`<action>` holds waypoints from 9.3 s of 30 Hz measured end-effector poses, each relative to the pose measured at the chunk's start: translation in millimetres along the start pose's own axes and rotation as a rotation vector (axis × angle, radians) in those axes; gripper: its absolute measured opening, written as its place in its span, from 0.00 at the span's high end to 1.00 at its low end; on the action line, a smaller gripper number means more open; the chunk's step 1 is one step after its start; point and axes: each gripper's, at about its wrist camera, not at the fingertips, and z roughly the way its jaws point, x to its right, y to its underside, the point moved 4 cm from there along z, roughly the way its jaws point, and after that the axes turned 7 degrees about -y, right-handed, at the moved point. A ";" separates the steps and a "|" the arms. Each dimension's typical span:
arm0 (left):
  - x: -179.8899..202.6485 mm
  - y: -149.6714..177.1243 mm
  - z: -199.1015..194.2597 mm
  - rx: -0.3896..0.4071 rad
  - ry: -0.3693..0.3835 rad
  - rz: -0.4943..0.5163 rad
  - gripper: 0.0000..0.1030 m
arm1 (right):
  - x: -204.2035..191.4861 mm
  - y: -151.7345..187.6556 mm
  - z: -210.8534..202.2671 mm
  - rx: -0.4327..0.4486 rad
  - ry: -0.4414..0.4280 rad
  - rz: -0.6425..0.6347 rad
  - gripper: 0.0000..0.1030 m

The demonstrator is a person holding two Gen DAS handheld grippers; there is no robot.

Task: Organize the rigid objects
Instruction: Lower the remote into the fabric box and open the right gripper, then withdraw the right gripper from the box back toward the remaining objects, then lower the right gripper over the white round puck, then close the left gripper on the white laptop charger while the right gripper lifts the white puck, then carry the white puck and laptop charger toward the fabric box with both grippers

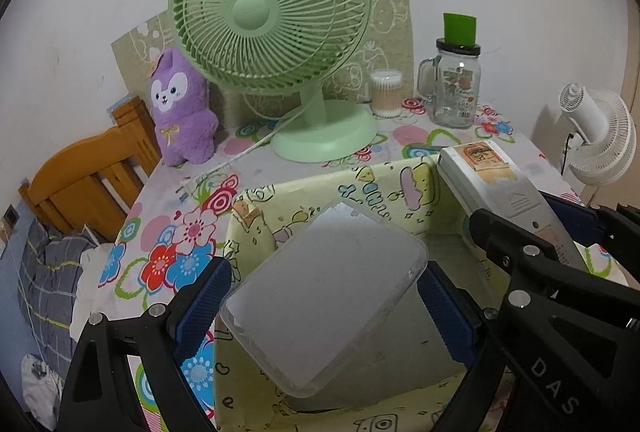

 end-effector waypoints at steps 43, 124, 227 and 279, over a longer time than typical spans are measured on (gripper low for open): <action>-3.4 18.2 -25.6 0.021 -0.009 0.017 0.00 | -17.1 10.7 -11.2 -0.009 0.021 -0.010 0.20; -27.0 121.1 -175.8 0.144 0.022 -0.046 0.00 | -56.6 118.0 -186.1 0.174 0.047 -0.078 0.09; -14.6 177.4 -62.6 -0.092 0.132 -0.047 0.29 | -48.4 172.3 -50.9 -0.077 -0.076 0.030 0.51; -13.1 141.8 -158.8 0.075 0.120 -0.049 0.29 | -47.7 143.6 -153.5 0.089 -0.046 0.006 0.51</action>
